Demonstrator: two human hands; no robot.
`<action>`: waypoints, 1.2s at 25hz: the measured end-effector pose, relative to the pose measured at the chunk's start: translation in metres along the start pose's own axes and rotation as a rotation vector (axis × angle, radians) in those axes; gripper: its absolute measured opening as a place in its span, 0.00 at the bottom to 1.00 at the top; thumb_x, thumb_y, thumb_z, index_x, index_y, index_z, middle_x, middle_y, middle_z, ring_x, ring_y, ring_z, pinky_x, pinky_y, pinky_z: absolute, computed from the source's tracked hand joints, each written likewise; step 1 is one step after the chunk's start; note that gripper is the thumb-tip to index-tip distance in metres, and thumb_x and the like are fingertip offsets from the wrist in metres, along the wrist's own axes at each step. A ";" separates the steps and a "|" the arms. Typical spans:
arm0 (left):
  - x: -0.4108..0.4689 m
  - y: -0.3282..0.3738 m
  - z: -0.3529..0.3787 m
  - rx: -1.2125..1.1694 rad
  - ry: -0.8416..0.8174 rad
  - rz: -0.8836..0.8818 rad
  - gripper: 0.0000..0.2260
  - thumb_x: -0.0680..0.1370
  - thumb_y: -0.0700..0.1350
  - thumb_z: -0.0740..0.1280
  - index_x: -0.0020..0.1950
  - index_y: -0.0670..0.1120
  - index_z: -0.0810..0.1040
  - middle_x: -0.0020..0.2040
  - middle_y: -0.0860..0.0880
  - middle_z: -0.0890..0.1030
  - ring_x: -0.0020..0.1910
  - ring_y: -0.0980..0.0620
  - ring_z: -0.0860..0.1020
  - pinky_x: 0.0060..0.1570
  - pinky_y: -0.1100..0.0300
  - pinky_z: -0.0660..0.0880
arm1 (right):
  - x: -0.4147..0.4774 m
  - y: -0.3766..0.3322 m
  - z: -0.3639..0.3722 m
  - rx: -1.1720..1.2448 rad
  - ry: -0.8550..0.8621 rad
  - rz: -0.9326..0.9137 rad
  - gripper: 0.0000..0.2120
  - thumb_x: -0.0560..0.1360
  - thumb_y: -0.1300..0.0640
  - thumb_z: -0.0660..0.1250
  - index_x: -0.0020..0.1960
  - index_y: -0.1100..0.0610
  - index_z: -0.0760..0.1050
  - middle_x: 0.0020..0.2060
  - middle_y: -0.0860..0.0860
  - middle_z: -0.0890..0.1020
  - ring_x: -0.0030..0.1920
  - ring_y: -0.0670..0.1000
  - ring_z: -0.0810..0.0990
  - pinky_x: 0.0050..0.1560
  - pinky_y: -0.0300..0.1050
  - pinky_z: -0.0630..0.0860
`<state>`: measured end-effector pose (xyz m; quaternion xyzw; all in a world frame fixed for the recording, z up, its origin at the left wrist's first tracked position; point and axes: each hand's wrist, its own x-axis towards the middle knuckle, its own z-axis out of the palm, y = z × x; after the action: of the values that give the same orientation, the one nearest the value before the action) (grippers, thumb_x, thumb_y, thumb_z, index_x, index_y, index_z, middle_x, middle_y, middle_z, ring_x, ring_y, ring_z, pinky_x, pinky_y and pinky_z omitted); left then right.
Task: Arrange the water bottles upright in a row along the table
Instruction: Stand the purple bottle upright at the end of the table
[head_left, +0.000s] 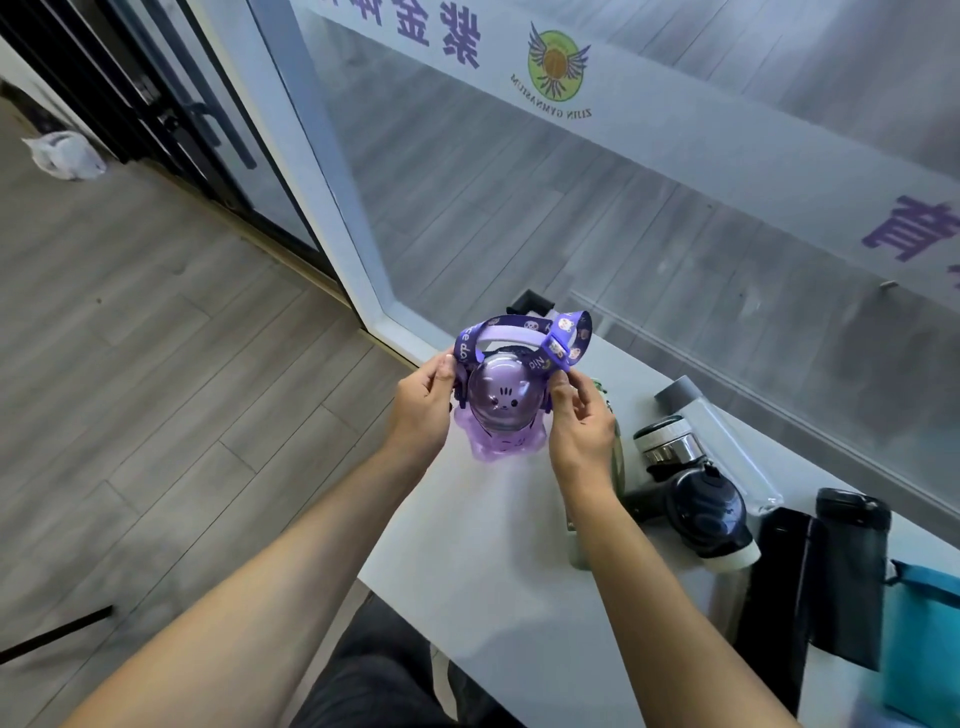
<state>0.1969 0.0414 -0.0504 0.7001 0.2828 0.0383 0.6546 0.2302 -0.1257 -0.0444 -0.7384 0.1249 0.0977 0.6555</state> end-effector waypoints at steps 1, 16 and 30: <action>0.001 0.000 0.000 0.010 0.004 0.008 0.15 0.81 0.57 0.60 0.57 0.53 0.83 0.44 0.51 0.82 0.43 0.52 0.75 0.49 0.50 0.76 | 0.000 0.000 -0.001 -0.008 0.012 -0.001 0.10 0.81 0.48 0.65 0.56 0.51 0.81 0.44 0.45 0.84 0.38 0.33 0.78 0.39 0.27 0.70; 0.038 -0.001 0.007 0.158 0.132 -0.112 0.13 0.73 0.52 0.73 0.54 0.48 0.83 0.43 0.51 0.86 0.40 0.50 0.83 0.54 0.44 0.81 | 0.007 0.004 -0.001 -0.143 0.179 0.139 0.13 0.74 0.47 0.74 0.54 0.52 0.76 0.47 0.50 0.84 0.45 0.48 0.83 0.47 0.39 0.78; -0.008 -0.013 -0.014 0.390 -0.266 0.199 0.35 0.73 0.49 0.76 0.77 0.51 0.66 0.73 0.55 0.65 0.67 0.57 0.74 0.62 0.65 0.73 | -0.020 0.015 0.004 -0.195 -0.103 -0.021 0.37 0.74 0.55 0.75 0.78 0.50 0.62 0.68 0.44 0.72 0.61 0.36 0.75 0.54 0.21 0.70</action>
<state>0.1798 0.0506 -0.0578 0.8364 0.1262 -0.0453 0.5315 0.2065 -0.1221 -0.0533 -0.7938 0.0734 0.1404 0.5872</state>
